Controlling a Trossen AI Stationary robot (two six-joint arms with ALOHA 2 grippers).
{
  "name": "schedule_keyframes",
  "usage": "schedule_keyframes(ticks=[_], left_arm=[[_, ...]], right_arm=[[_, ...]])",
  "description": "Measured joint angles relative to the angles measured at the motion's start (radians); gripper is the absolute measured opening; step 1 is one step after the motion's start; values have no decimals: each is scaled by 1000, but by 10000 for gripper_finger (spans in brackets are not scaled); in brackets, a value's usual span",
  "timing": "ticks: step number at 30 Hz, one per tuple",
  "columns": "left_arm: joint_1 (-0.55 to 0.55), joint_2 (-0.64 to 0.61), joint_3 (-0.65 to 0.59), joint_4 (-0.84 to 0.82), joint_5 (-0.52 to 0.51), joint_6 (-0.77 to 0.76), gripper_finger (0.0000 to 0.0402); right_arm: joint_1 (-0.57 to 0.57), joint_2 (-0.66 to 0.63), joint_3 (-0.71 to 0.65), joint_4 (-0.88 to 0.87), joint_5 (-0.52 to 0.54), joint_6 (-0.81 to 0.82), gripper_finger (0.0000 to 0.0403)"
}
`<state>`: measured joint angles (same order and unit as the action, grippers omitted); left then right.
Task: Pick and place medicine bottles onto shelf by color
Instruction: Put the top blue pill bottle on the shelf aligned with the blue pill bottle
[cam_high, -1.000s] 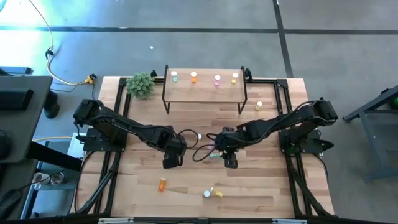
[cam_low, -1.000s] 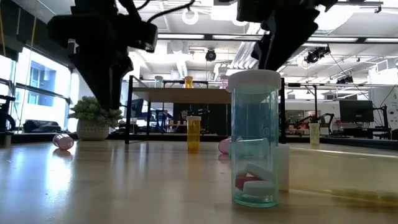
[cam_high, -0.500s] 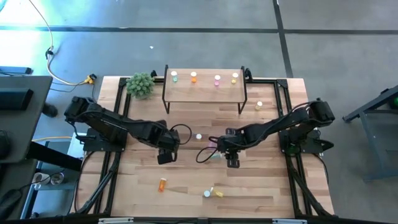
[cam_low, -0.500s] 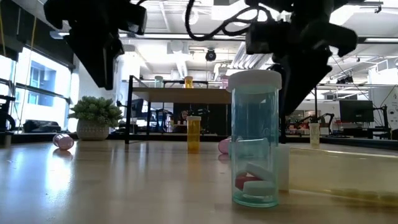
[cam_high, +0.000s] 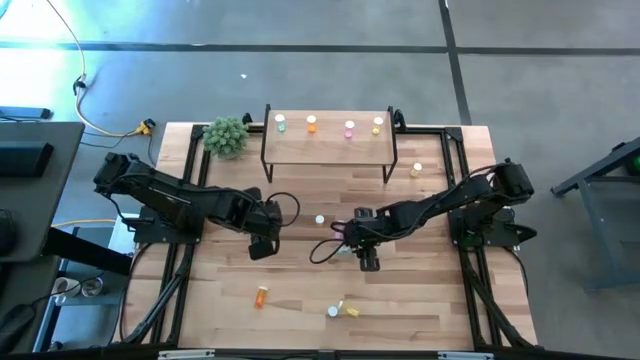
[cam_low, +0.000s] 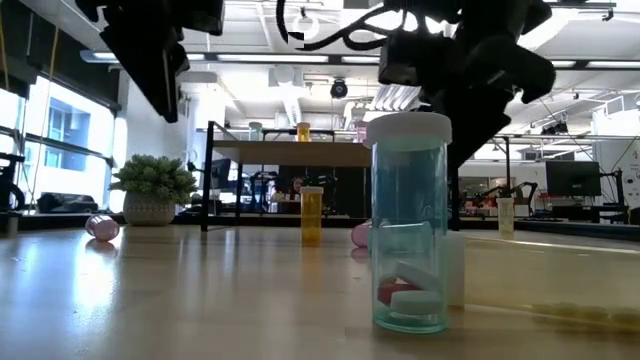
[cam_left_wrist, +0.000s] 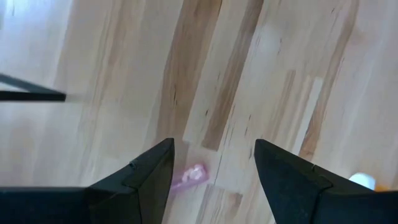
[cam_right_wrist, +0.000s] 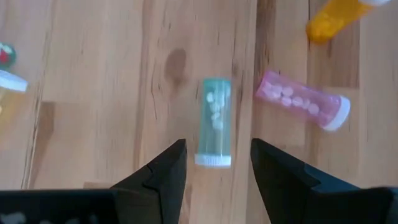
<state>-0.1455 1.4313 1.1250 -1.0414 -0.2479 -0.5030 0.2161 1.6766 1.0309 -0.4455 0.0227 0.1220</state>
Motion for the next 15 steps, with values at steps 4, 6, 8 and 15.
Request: schedule_keyframes(ticks=[4, 6, 8, 15], left_arm=[[0, 2, -2, -3, -1, 5, 213], [0, 3, -2, -3, 0, 5, 213], [0, 3, -2, -2, 0, 5, 213], [0, 3, -2, -2, 1, 8, 213]], right_arm=[[0, 38, 0, 8, 0, -13, 170], [0, 56, 0, 8, -1, -18, 170], [0, 74, 0, 5, -2, -18, 170], [0, 115, 0, 4, -8, -18, 170]])
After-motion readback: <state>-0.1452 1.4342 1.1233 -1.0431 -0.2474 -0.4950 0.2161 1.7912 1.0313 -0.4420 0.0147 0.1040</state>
